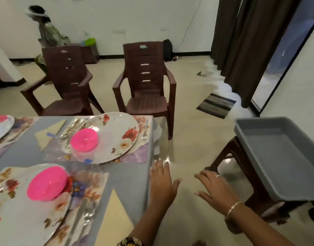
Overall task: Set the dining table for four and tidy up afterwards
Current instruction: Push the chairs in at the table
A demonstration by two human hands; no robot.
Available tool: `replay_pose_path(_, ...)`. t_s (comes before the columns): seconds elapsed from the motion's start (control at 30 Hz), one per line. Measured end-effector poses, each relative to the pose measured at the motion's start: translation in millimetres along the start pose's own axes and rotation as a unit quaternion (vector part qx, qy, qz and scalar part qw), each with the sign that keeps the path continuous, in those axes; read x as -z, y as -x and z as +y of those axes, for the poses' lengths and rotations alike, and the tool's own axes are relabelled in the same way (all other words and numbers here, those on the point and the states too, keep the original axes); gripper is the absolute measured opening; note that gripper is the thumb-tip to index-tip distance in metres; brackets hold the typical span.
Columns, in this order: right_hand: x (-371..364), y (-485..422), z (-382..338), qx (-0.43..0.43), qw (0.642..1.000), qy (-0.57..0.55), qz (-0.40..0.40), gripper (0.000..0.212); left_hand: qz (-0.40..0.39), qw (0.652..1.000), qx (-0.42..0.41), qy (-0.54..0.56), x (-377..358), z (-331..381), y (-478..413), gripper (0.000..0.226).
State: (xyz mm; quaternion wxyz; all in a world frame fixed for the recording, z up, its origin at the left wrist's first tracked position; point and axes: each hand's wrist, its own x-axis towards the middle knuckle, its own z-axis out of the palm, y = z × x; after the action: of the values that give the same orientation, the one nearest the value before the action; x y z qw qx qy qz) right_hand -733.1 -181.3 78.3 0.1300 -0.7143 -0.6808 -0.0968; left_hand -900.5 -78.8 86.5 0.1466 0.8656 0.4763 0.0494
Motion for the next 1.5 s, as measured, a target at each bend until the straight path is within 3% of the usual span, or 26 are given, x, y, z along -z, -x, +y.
replay_pose_path(0.2,-9.4,-64.1,99.7,0.010,0.998,-0.032,-0.051,0.046,-0.006,0.999,0.035,-0.012,-15.9,46.7,-118.0,0.066)
replay_pose_path(0.43,-39.8,-174.1,181.5,-0.060,0.988,-0.129,-0.059,0.047,0.014,0.998,0.059,-0.005,8.5,75.6,-218.0,0.066)
replay_pose_path(0.8,-75.4,-399.4,305.6,-0.025,0.981,-0.182,-0.056,0.054,0.082,0.990,0.117,-0.019,43.6,102.4,-434.0,0.075)
replay_pose_path(0.87,-81.7,-439.6,328.9,-0.035,0.981,-0.186,-0.049,0.049,0.045,0.991,0.125,-0.001,53.2,99.1,-475.6,0.073)
replay_pose_path(1.03,-114.9,-528.2,367.1,-0.030,0.978,-0.200,-0.059,0.042,0.062,0.988,0.140,0.020,68.2,87.7,-574.1,0.072)
replay_pose_path(1.3,-173.2,-687.9,414.7,0.009,0.980,-0.179,-0.089,0.077,0.039,0.986,0.159,0.032,69.2,52.8,-752.9,0.071)
replay_pose_path(1.5,-188.2,-799.0,471.3,0.019,0.983,-0.150,-0.108,0.060,0.071,0.986,0.133,0.075,99.1,45.4,-890.0,0.069)
